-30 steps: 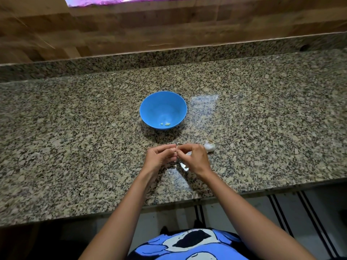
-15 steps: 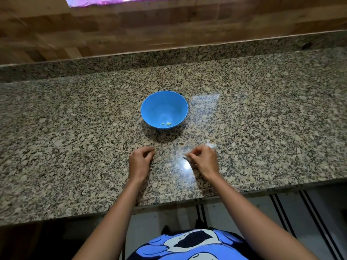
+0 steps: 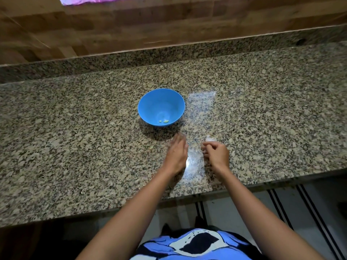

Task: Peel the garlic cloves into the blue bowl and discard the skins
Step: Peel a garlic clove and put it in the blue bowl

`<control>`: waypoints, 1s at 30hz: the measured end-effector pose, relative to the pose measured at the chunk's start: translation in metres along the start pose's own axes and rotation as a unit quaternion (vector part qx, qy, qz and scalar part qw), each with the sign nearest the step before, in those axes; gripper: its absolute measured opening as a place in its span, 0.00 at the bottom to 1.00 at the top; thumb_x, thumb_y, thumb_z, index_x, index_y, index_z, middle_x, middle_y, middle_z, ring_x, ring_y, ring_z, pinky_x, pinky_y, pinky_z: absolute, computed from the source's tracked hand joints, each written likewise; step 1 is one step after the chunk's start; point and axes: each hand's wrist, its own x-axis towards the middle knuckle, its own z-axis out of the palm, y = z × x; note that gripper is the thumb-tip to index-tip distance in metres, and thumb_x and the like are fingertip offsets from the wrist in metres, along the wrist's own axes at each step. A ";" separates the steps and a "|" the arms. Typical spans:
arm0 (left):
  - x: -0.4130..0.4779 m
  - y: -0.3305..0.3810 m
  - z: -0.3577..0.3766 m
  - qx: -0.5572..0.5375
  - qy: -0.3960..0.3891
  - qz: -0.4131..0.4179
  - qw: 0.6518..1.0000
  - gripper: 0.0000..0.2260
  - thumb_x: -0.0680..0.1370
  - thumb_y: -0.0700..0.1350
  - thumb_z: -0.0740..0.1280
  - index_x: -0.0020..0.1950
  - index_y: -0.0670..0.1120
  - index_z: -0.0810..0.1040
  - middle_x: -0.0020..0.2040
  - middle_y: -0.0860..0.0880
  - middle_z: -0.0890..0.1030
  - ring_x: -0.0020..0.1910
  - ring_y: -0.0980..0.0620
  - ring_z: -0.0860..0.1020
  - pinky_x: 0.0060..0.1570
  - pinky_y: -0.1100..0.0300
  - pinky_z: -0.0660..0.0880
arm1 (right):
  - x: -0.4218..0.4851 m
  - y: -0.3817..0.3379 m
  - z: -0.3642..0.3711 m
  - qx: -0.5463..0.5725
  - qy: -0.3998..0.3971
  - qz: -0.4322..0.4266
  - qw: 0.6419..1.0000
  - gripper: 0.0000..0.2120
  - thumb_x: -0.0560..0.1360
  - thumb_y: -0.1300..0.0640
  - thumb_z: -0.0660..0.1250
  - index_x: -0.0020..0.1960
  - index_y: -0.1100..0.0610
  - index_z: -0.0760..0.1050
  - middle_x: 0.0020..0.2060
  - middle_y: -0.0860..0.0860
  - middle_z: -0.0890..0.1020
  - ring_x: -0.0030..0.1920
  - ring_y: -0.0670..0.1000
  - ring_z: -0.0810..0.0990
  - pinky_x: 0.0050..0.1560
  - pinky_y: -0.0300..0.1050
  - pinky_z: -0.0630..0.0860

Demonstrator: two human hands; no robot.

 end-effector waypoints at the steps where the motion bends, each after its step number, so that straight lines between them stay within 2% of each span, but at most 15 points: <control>1: -0.007 0.000 0.005 0.022 -0.021 0.033 0.999 0.22 0.83 0.52 0.49 0.77 0.51 0.53 0.77 0.53 0.47 0.76 0.53 0.46 0.71 0.58 0.42 | 0.003 0.001 -0.002 0.032 0.004 0.019 0.999 0.10 0.77 0.63 0.61 0.55 0.61 0.79 0.42 0.52 0.83 0.38 0.50 0.79 0.39 0.41 0.78; 3: -0.022 0.001 0.011 0.062 -0.043 0.102 0.992 0.21 0.83 0.51 0.52 0.76 0.52 0.57 0.77 0.53 0.50 0.76 0.53 0.46 0.73 0.56 0.44 | 0.005 0.003 -0.005 0.110 0.007 0.062 0.992 0.09 0.77 0.63 0.61 0.54 0.63 0.78 0.40 0.54 0.82 0.38 0.50 0.80 0.40 0.39 0.78; 5: -0.035 -0.006 0.007 0.087 -0.041 0.173 0.980 0.18 0.82 0.48 0.56 0.73 0.50 0.66 0.76 0.50 0.60 0.75 0.50 0.56 0.73 0.54 0.55 | 0.004 0.005 -0.006 0.152 0.007 0.086 0.985 0.09 0.78 0.63 0.61 0.53 0.65 0.78 0.40 0.55 0.82 0.38 0.51 0.80 0.39 0.38 0.78; 7: -0.042 -0.015 -0.003 0.128 -0.021 0.266 0.955 0.15 0.78 0.43 0.62 0.64 0.44 0.77 0.66 0.43 0.75 0.65 0.46 0.73 0.62 0.51 0.72 | 0.000 0.003 -0.006 0.167 0.005 0.093 0.982 0.09 0.78 0.63 0.61 0.53 0.65 0.78 0.41 0.56 0.83 0.39 0.51 0.81 0.38 0.37 0.79; 9: -0.043 -0.029 -0.009 0.158 0.011 0.311 0.937 0.10 0.72 0.38 0.69 0.53 0.40 0.82 0.53 0.42 0.83 0.50 0.45 0.82 0.47 0.53 0.81 | -0.008 -0.001 -0.004 0.199 -0.006 0.107 0.974 0.08 0.78 0.63 0.61 0.51 0.65 0.78 0.41 0.57 0.82 0.38 0.52 0.81 0.39 0.38 0.80; 11: -0.042 -0.030 -0.014 0.126 0.045 0.246 0.960 0.07 0.71 0.34 0.71 0.48 0.40 0.83 0.47 0.44 0.83 0.44 0.48 0.81 0.44 0.53 0.81 | -0.017 -0.005 0.002 0.261 -0.035 0.134 0.955 0.07 0.77 0.62 0.61 0.50 0.64 0.77 0.41 0.58 0.82 0.40 0.53 0.81 0.44 0.42 0.80; 13: -0.042 -0.015 -0.020 -0.027 0.113 0.088 0.989 0.07 0.75 0.34 0.68 0.50 0.42 0.83 0.48 0.46 0.84 0.45 0.52 0.81 0.47 0.61 0.80 | -0.025 -0.007 0.009 0.324 -0.085 0.168 0.927 0.09 0.79 0.60 0.59 0.52 0.62 0.76 0.46 0.58 0.82 0.47 0.55 0.81 0.51 0.45 0.79; 15: -0.041 0.006 -0.027 -0.171 0.139 -0.012 0.975 0.09 0.75 0.34 0.68 0.51 0.44 0.83 0.48 0.48 0.84 0.44 0.57 0.82 0.46 0.66 0.78 | -0.029 -0.008 0.018 0.394 -0.135 0.212 0.884 0.12 0.81 0.57 0.55 0.56 0.62 0.74 0.50 0.59 0.80 0.52 0.56 0.79 0.55 0.47 0.76; 18: -0.047 0.042 -0.034 -0.224 0.033 -0.014 0.974 0.12 0.75 0.32 0.65 0.52 0.44 0.83 0.49 0.49 0.84 0.47 0.57 0.81 0.50 0.62 0.79 | -0.031 -0.009 0.025 0.505 -0.159 0.290 0.798 0.14 0.81 0.55 0.54 0.53 0.63 0.74 0.49 0.60 0.79 0.49 0.54 0.78 0.50 0.46 0.78; 20: -0.053 0.060 -0.036 -0.187 -0.054 -0.014 0.981 0.17 0.76 0.29 0.61 0.57 0.45 0.81 0.58 0.48 0.81 0.57 0.54 0.78 0.56 0.62 0.76 | -0.029 -0.007 0.027 0.554 -0.159 0.320 0.752 0.13 0.81 0.56 0.56 0.52 0.64 0.75 0.49 0.61 0.79 0.48 0.54 0.79 0.48 0.46 0.80; 22: -0.055 0.065 -0.036 -0.148 -0.093 -0.008 0.985 0.21 0.75 0.27 0.60 0.61 0.45 0.79 0.66 0.48 0.75 0.66 0.51 0.72 0.64 0.56 0.71 | -0.026 -0.002 0.029 0.584 -0.146 0.334 0.725 0.12 0.79 0.56 0.57 0.52 0.63 0.75 0.48 0.60 0.79 0.50 0.54 0.79 0.49 0.46 0.80; 24: -0.056 0.064 -0.036 -0.103 -0.068 0.011 0.992 0.25 0.73 0.26 0.60 0.63 0.47 0.77 0.72 0.48 0.68 0.71 0.51 0.67 0.67 0.51 0.68 | -0.023 0.004 0.031 0.595 -0.136 0.340 0.715 0.11 0.79 0.56 0.58 0.49 0.62 0.75 0.47 0.57 0.78 0.50 0.52 0.78 0.55 0.44 0.77; 25: -0.057 0.065 -0.036 -0.078 -0.042 0.021 0.996 0.24 0.73 0.26 0.60 0.64 0.47 0.77 0.72 0.47 0.69 0.70 0.51 0.68 0.67 0.51 0.69 | -0.022 0.007 0.031 0.592 -0.135 0.344 0.716 0.10 0.79 0.56 0.59 0.47 0.61 0.75 0.46 0.56 0.78 0.49 0.51 0.78 0.58 0.44 0.75; 28: -0.062 0.064 -0.036 -0.021 0.043 0.060 0.997 0.17 0.76 0.30 0.63 0.62 0.44 0.78 0.58 0.44 0.81 0.54 0.51 0.80 0.55 0.60 0.77 | -0.021 0.008 0.032 0.572 -0.135 0.349 0.729 0.07 0.77 0.57 0.62 0.44 0.60 0.74 0.43 0.55 0.76 0.45 0.49 0.75 0.64 0.42 0.68; 30: -0.061 0.060 -0.036 -0.021 0.066 0.079 0.994 0.12 0.76 0.33 0.66 0.56 0.44 0.81 0.53 0.46 0.83 0.49 0.52 0.82 0.49 0.64 0.78 | -0.021 0.008 0.032 0.556 -0.142 0.344 0.743 0.07 0.77 0.57 0.62 0.45 0.61 0.74 0.43 0.55 0.77 0.46 0.49 0.76 0.64 0.42 0.69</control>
